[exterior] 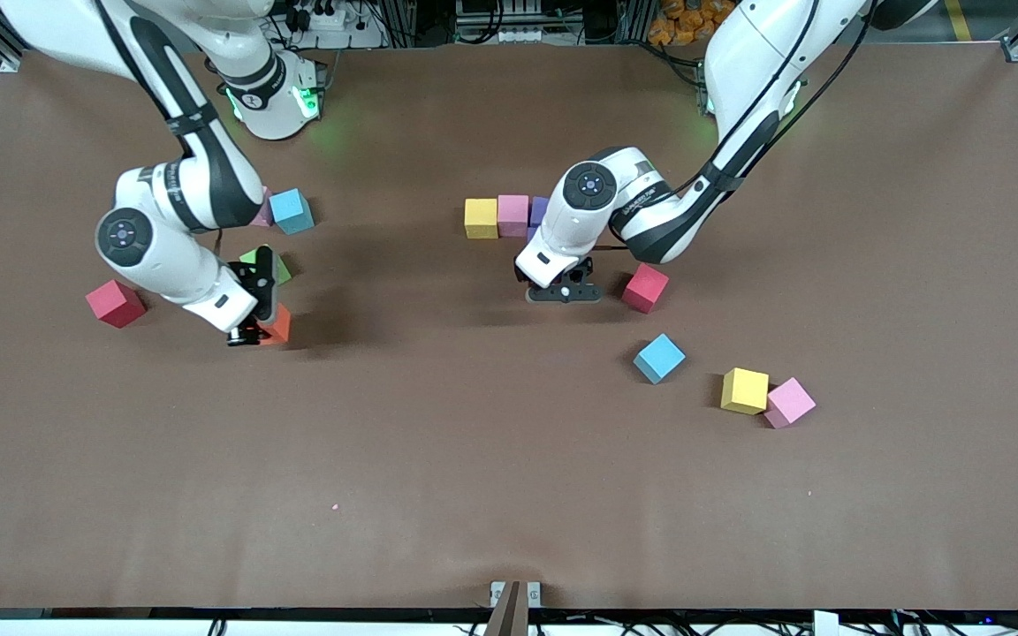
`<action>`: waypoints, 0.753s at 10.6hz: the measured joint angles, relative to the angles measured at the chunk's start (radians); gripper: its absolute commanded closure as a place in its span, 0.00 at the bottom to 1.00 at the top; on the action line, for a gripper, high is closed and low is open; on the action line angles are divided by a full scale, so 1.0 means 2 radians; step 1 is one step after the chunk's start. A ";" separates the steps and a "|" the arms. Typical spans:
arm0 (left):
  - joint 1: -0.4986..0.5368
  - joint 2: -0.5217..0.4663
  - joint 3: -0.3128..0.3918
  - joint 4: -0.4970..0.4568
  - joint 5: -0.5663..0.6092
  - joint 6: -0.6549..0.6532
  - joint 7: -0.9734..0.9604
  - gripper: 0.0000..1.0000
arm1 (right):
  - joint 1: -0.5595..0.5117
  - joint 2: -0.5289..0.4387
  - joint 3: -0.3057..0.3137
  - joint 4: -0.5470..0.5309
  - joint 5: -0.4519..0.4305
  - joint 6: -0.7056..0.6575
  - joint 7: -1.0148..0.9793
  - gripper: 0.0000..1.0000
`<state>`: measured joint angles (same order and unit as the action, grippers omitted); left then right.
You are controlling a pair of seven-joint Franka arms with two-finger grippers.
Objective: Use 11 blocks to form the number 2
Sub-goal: 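Lower the orange cube below blue while the right gripper grasps orange, then release the orange cube with the left gripper while the right gripper carries orange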
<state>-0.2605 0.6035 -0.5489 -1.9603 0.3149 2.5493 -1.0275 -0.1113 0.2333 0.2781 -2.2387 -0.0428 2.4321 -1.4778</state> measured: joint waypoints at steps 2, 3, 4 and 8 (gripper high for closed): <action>-0.001 0.000 0.000 -0.001 0.000 0.000 0.000 0.55 | 0.014 0.000 0.001 0.003 0.000 0.000 0.023 0.64; -0.001 -0.001 0.000 -0.002 0.000 0.000 0.000 0.55 | 0.020 0.000 0.003 0.004 0.000 0.000 0.040 0.64; -0.001 -0.001 0.000 -0.002 0.000 0.000 0.000 0.55 | 0.023 0.000 0.006 0.005 0.001 0.000 0.063 0.64; -0.002 -0.002 -0.001 -0.004 0.000 0.000 0.000 0.55 | 0.024 0.001 0.020 0.005 0.001 -0.011 0.116 0.65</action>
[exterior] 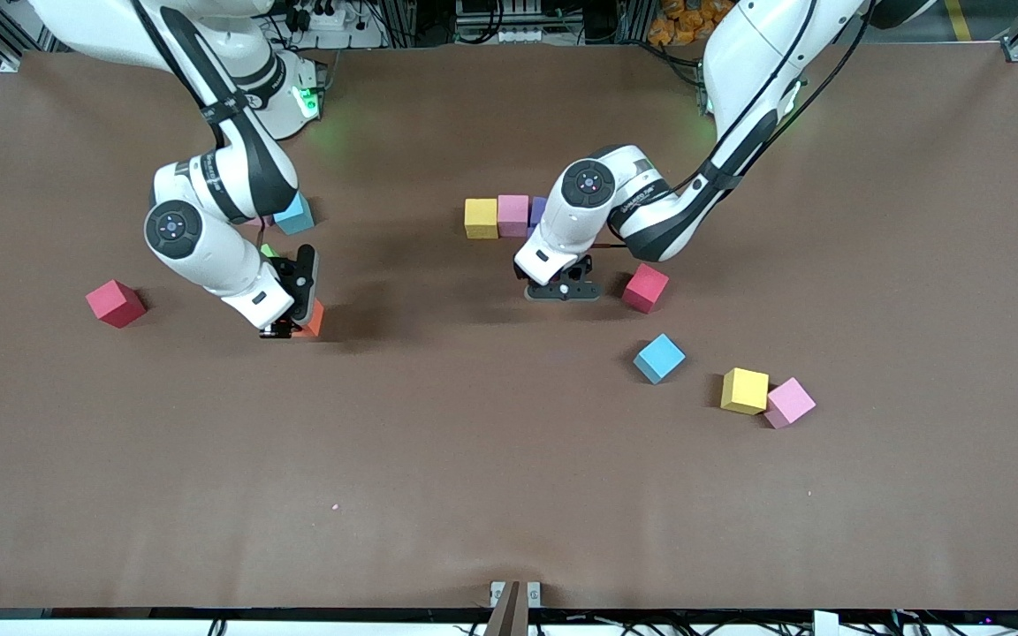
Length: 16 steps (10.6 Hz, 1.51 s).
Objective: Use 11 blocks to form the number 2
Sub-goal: 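Release the orange cube with the left gripper while the right gripper carries orange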
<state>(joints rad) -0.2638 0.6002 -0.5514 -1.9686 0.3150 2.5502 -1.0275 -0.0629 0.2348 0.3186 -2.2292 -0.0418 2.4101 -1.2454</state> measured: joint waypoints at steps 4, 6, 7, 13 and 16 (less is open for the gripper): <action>0.000 -0.001 -0.001 -0.003 0.000 0.000 0.000 0.41 | 0.000 0.004 0.006 0.000 0.000 0.000 0.003 0.65; -0.001 -0.001 -0.001 -0.004 0.000 0.000 0.000 0.05 | 0.000 0.004 0.006 0.000 0.000 0.000 0.003 0.65; -0.001 -0.001 -0.001 -0.004 0.000 0.000 0.000 0.00 | 0.000 0.004 0.006 0.000 0.000 0.000 0.003 0.65; 0.002 -0.008 -0.002 -0.005 0.000 -0.017 -0.010 0.00 | 0.001 0.004 0.037 0.000 0.000 0.000 0.044 0.65; 0.002 -0.035 -0.015 0.029 -0.006 -0.098 -0.041 0.00 | 0.004 0.008 0.061 0.001 0.001 0.002 0.101 0.65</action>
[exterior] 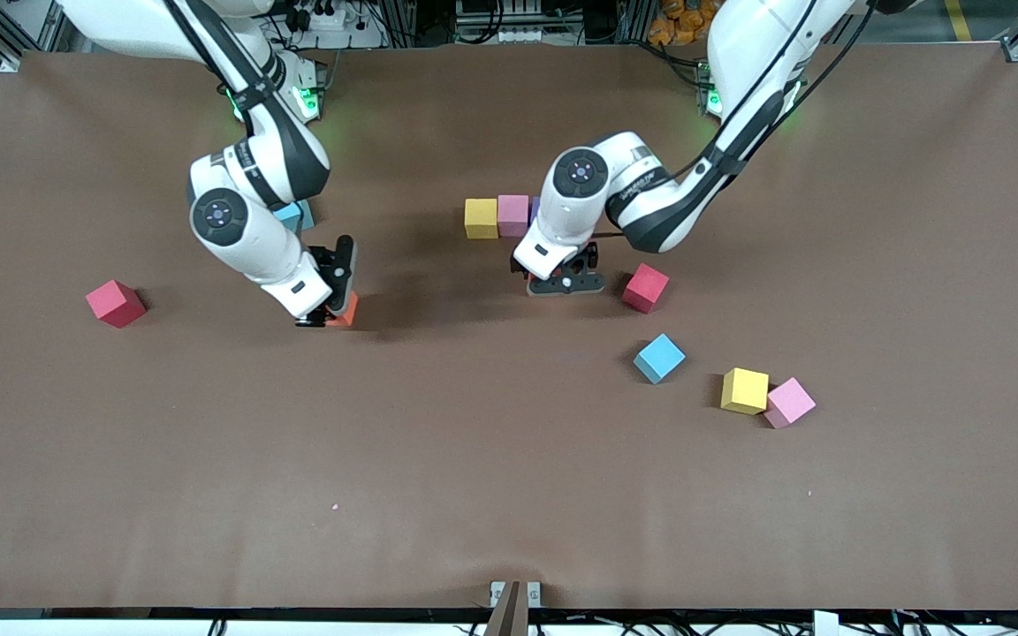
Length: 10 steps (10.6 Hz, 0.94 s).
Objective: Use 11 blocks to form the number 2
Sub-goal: 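Release the orange cube with the left gripper while the right gripper carries orange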
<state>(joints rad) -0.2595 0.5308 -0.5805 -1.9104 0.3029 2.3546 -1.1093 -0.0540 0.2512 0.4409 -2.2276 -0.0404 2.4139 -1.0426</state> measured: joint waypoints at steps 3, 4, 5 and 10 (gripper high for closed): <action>0.015 -0.019 -0.001 0.047 -0.006 -0.074 -0.004 0.00 | 0.032 0.013 0.017 0.017 0.000 0.004 0.085 0.65; 0.027 -0.021 -0.001 0.052 -0.011 -0.080 -0.005 0.00 | 0.053 0.020 0.018 0.029 0.000 0.005 0.111 0.65; 0.040 -0.022 0.000 0.053 -0.018 -0.081 -0.005 0.00 | 0.067 0.030 0.018 0.042 0.000 0.007 0.127 0.65; 0.138 -0.045 0.001 0.057 -0.022 -0.121 -0.015 0.00 | 0.141 0.090 0.016 0.113 0.000 0.015 0.178 0.65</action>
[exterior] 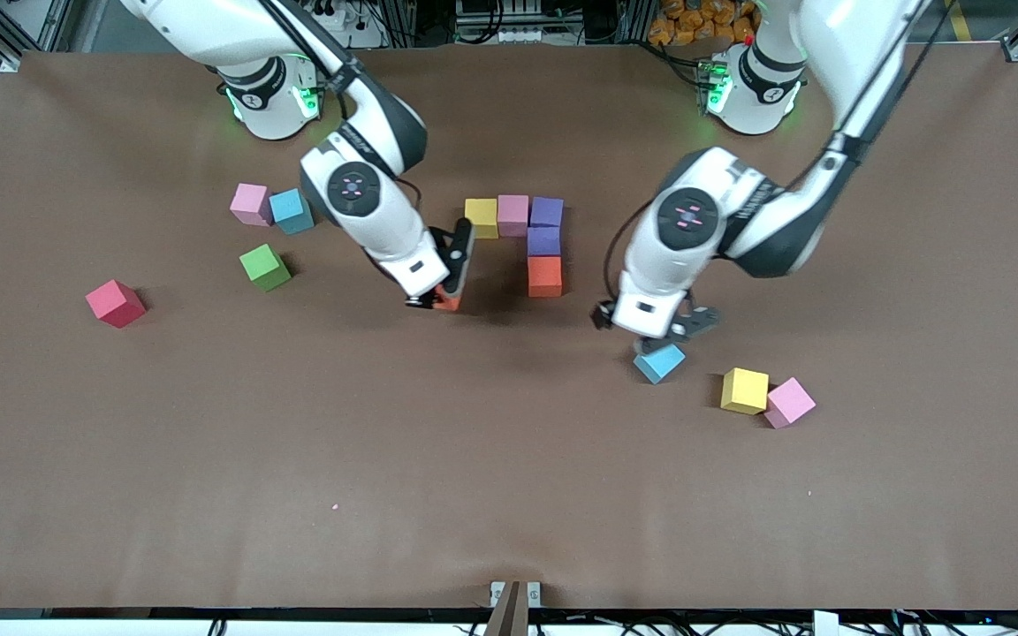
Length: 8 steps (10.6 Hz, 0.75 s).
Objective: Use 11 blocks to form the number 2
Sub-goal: 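Release the orange cube with the left gripper while the right gripper carries orange, then grasp the teal cube with the left gripper while the right gripper lowers orange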
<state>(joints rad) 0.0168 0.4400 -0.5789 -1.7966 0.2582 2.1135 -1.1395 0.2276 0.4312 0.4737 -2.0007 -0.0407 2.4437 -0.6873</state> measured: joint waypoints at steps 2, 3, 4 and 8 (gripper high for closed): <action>0.042 -0.006 0.000 0.001 0.000 -0.004 0.001 0.00 | 0.026 0.024 -0.007 0.013 -0.001 0.015 0.005 0.67; 0.058 -0.006 0.001 0.001 -0.001 -0.005 0.001 0.00 | 0.047 0.030 -0.021 0.018 0.000 0.017 0.006 0.67; 0.071 -0.005 0.002 0.000 -0.001 -0.006 0.000 0.00 | 0.068 0.036 -0.034 0.024 0.000 0.018 0.013 0.67; 0.101 0.006 0.003 0.000 -0.002 -0.006 0.000 0.00 | 0.127 0.080 -0.062 0.064 -0.001 0.019 0.056 0.68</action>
<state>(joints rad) 0.2181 0.4525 -0.5732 -1.7961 0.2535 2.1006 -1.1395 0.4821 0.5916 0.3494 -1.8733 -0.0420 2.4811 -0.5757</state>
